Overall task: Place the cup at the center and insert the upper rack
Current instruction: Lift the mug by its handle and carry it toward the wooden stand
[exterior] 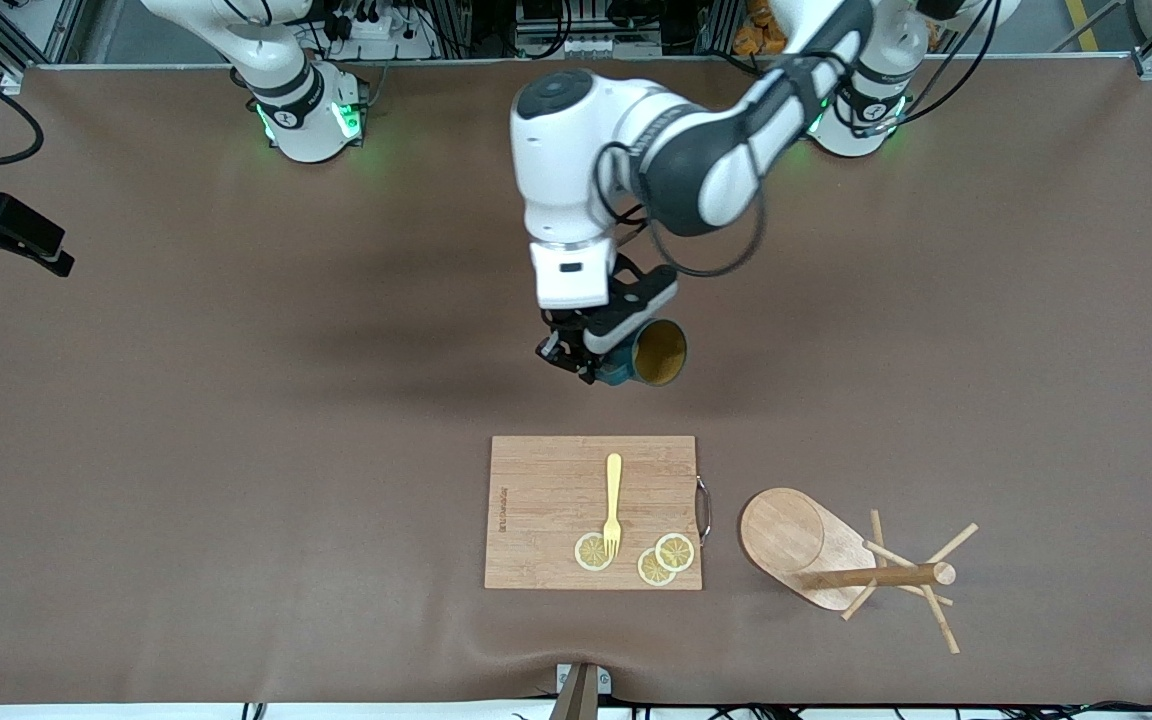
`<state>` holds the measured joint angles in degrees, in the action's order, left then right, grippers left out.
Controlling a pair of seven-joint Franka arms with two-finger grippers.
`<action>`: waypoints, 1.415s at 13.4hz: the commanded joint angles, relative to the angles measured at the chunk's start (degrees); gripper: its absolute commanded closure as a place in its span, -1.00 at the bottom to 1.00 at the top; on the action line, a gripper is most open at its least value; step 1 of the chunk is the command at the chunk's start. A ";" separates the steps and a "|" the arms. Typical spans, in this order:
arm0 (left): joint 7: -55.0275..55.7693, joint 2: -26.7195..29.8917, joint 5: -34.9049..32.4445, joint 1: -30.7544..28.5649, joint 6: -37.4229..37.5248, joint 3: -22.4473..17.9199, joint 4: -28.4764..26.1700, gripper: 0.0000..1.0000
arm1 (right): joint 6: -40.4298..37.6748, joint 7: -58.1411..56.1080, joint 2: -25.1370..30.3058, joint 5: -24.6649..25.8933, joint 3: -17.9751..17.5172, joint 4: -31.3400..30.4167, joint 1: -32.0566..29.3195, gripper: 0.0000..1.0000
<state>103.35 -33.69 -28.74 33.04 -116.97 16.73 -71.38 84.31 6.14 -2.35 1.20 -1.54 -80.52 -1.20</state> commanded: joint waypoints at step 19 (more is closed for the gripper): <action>-4.45 -0.40 26.46 -19.15 -36.21 0.14 -3.06 1.00 | -1.87 1.24 -0.73 0.91 0.22 1.16 0.32 -1.00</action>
<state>102.14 -32.95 -4.02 15.01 -149.72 16.46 -74.04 83.44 6.41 -2.61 1.20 -1.47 -80.52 -1.20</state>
